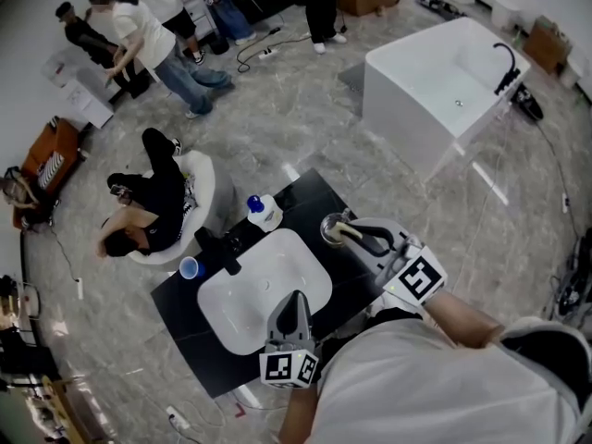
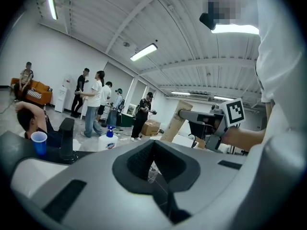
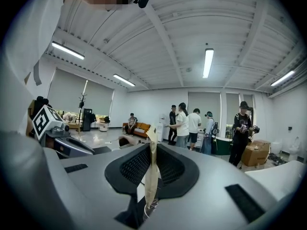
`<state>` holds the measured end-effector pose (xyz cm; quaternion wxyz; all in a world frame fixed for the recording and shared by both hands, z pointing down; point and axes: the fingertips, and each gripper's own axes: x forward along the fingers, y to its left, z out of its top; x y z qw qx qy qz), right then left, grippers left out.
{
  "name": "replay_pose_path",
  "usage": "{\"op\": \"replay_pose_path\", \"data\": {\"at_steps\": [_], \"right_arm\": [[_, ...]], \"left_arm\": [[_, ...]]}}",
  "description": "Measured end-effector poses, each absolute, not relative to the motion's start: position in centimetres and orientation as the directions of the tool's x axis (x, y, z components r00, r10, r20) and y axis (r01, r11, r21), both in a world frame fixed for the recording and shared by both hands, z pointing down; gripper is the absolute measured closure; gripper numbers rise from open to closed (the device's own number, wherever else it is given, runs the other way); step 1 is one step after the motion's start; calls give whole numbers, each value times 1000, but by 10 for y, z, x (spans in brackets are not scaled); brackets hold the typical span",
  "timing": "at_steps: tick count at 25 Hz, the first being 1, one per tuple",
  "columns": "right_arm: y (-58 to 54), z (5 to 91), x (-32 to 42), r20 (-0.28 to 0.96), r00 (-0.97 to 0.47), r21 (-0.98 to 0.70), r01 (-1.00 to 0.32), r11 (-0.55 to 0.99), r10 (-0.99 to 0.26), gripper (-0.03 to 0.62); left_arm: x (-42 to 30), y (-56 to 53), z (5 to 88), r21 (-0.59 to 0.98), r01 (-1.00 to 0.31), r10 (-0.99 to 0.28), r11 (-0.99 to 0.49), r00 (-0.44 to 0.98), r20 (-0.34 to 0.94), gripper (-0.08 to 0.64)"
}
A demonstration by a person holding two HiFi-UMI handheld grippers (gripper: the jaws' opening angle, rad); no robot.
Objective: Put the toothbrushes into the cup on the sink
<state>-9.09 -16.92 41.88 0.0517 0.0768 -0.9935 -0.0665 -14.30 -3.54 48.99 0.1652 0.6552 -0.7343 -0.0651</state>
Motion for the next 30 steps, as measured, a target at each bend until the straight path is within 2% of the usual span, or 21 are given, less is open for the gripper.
{"op": "replay_pose_path", "data": {"at_steps": [30], "right_arm": [[-173,463,-109,163,-980,185,-85,979,-116,531]], "left_arm": [[-138,-6,510,332,-910,-958,249,-180,223,557]]}}
